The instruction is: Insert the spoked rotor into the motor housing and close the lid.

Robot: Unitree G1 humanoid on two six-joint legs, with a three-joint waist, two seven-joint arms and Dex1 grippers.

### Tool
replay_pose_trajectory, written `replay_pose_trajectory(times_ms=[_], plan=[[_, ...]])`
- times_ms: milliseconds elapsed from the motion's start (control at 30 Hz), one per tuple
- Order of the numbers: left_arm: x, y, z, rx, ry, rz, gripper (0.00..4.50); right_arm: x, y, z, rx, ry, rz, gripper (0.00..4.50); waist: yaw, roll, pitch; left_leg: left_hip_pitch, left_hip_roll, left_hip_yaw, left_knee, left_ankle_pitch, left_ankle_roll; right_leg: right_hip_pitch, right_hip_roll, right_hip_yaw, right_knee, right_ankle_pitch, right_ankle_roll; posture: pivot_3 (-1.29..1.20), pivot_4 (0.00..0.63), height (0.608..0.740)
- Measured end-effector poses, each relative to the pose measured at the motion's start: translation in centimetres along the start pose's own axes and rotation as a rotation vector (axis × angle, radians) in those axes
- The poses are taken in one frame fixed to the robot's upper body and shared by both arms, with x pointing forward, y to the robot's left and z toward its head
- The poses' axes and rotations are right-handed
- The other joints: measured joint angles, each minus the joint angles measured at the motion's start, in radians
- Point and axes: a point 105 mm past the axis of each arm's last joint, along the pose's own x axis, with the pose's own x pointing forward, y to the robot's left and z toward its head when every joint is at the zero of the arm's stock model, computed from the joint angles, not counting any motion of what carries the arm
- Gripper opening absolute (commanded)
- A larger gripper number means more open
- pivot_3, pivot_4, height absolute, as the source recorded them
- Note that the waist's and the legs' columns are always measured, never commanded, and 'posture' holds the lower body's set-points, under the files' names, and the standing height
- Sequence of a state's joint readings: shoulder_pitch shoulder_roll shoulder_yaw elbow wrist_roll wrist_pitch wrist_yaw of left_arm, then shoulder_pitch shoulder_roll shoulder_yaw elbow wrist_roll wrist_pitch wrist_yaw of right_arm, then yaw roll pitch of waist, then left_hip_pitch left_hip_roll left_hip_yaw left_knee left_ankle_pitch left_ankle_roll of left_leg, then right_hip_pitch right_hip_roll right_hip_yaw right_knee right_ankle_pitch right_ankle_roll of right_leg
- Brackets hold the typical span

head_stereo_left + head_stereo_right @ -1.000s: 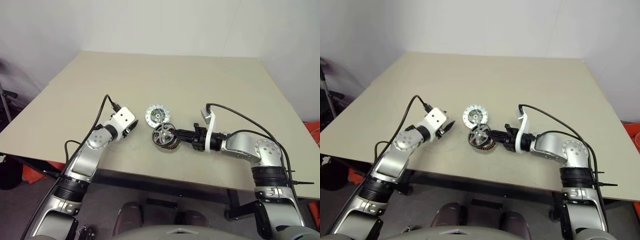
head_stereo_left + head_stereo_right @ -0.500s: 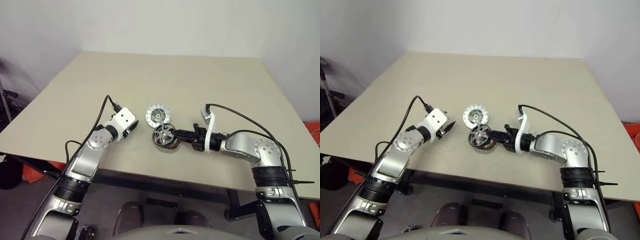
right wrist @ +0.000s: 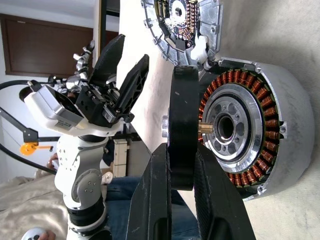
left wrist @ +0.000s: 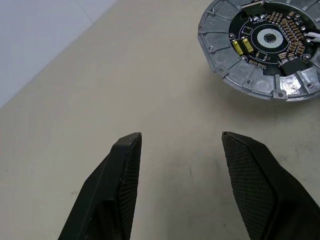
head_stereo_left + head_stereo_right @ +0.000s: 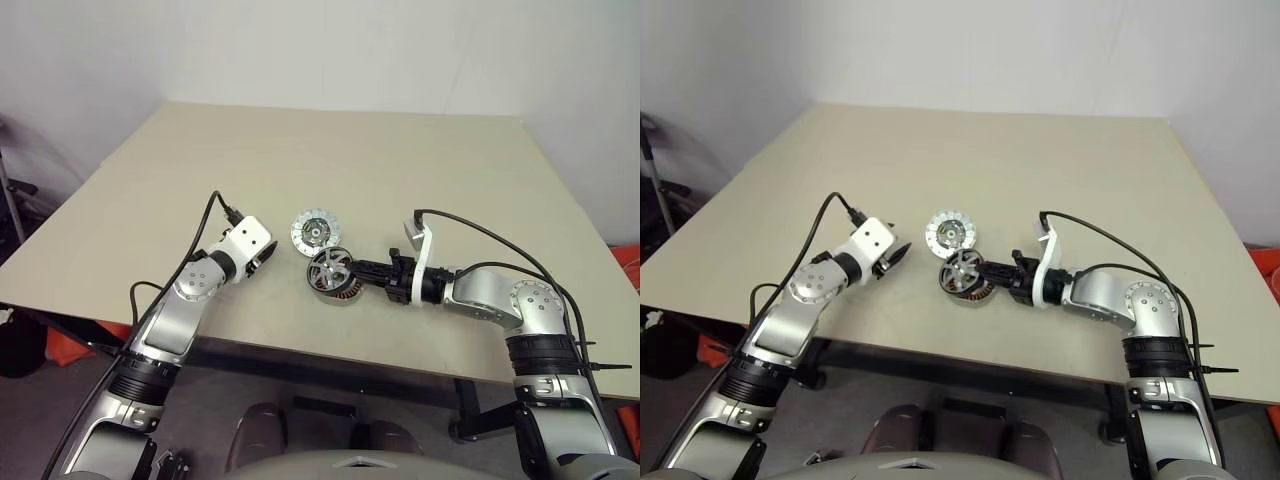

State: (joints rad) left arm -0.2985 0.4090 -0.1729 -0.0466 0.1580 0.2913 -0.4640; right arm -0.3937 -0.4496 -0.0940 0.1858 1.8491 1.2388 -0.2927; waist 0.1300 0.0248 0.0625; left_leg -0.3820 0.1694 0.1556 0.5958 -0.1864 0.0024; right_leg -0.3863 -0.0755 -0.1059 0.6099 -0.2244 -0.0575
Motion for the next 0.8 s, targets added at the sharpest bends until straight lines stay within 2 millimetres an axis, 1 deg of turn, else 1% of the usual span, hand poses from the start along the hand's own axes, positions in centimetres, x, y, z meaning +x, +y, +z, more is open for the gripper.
replay_pose_trajectory(times_ms=[233,367,800], plan=[[-0.06,-0.09,-0.24,0.003,0.007,0.0,2.72,-0.17,0.51,0.27,0.021,-0.016,0.021,0.31,-0.002,0.0,0.0,0.0,0.0,0.0,0.0,0.0,0.0,0.0,0.0,0.0,0.0,0.0,0.0,0.0,0.0,0.74],[-0.06,-0.08,-0.26,0.008,0.007,0.0,2.72,-0.11,-0.06,-0.23,0.042,-0.006,0.005,0.31,-0.002,0.0,0.0,0.0,0.0,0.0,0.0,0.0,0.0,0.0,0.0,0.0,0.0,0.0,0.0,0.0,0.0,0.74],[-0.1,-0.14,-0.37,0.014,0.011,-0.005,2.72,-0.08,-0.25,-0.13,0.042,-0.015,0.004,0.31,-0.002,0.0,0.0,0.0,0.0,0.0,0.0,0.0,0.0,0.0,0.0,0.0,0.0,0.0,0.0,0.0,0.0,0.74]])
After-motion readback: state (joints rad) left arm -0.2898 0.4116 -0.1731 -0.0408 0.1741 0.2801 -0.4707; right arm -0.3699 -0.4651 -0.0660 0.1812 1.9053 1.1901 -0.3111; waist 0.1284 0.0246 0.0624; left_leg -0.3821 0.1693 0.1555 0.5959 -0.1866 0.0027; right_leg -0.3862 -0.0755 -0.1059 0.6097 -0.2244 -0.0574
